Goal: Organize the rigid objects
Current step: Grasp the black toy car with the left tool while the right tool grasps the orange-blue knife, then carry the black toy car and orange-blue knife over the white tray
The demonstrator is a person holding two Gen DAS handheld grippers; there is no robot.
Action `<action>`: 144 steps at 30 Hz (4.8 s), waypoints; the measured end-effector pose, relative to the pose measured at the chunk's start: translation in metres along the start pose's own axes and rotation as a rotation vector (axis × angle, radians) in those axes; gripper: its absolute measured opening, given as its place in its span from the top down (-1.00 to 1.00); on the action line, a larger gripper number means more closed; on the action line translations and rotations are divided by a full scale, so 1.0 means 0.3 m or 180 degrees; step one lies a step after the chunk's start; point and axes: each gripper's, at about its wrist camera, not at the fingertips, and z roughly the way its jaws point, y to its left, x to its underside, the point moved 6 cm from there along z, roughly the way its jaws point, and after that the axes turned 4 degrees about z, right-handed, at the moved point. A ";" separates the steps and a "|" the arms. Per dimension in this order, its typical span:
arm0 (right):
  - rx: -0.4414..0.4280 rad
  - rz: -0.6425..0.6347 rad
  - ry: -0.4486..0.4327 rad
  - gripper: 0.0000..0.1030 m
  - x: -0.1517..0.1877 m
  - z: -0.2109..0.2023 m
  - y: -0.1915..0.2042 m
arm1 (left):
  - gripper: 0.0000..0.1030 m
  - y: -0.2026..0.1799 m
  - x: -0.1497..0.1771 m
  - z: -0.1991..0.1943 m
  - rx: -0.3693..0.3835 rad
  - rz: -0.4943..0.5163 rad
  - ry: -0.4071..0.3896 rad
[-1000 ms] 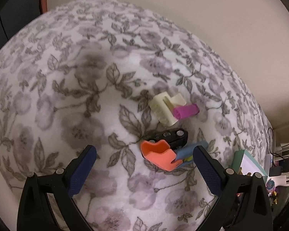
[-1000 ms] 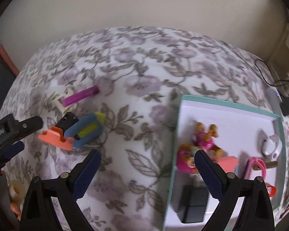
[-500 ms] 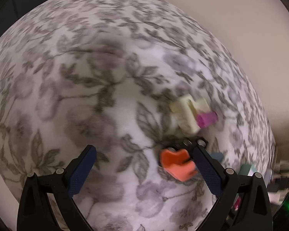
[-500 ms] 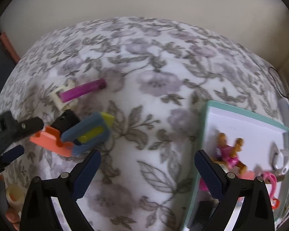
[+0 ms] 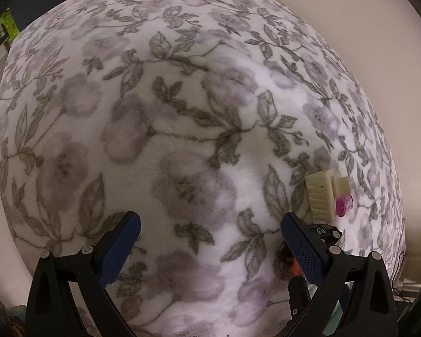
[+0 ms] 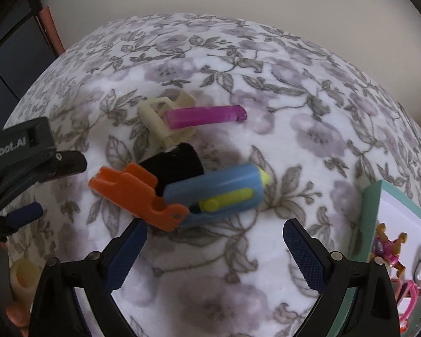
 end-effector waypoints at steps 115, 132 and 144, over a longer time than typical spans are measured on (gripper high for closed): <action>0.0014 0.0661 -0.0005 -0.51 0.046 -0.057 -0.301 | 0.40 -0.420 0.161 -0.002 0.0351 0.1654 -0.0189; 0.0006 0.0876 -0.0220 -0.51 0.099 -0.259 -0.374 | 0.40 -0.488 0.240 -0.207 0.0607 0.1900 -0.0509; 0.0034 0.1137 -0.0279 -0.51 0.167 -0.361 -0.462 | 0.40 -0.550 0.356 -0.326 0.0913 0.2096 -0.0618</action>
